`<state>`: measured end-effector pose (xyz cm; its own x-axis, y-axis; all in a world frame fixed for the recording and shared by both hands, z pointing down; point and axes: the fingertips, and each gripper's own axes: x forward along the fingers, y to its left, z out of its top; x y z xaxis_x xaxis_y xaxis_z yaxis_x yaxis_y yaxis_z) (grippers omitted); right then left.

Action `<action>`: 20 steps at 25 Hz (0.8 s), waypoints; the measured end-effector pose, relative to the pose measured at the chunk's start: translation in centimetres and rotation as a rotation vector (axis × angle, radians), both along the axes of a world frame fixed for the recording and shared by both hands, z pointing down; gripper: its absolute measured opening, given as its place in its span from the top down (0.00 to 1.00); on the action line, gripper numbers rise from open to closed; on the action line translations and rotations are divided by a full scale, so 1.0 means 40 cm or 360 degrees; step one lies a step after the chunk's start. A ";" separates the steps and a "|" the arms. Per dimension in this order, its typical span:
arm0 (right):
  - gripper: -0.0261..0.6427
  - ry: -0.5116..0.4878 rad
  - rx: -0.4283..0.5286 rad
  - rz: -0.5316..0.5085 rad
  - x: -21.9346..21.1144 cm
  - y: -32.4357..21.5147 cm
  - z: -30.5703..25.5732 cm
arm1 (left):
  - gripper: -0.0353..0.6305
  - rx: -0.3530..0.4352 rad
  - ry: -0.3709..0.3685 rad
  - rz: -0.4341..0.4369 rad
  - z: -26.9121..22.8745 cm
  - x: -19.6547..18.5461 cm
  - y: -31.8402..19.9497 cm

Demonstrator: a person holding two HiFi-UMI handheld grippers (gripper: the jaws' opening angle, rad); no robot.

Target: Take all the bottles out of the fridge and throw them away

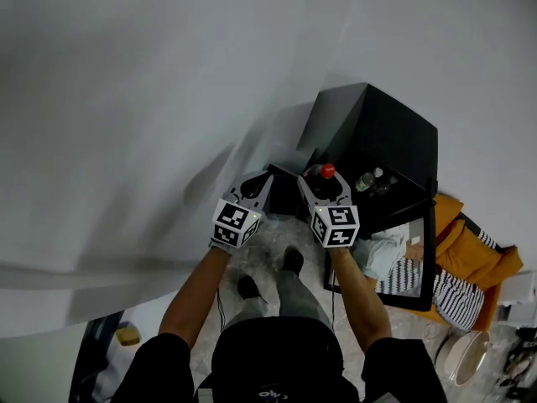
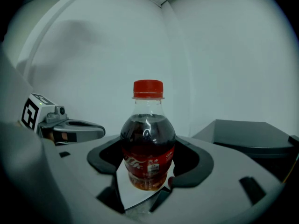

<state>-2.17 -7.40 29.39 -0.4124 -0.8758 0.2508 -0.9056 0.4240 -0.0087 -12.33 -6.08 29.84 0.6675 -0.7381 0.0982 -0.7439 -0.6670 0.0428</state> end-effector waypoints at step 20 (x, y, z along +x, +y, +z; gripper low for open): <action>0.51 0.0017 -0.0185 -0.0293 0.081 -0.300 0.251 | 0.94 -0.0169 -0.0106 -0.0204 0.169 0.161 -0.283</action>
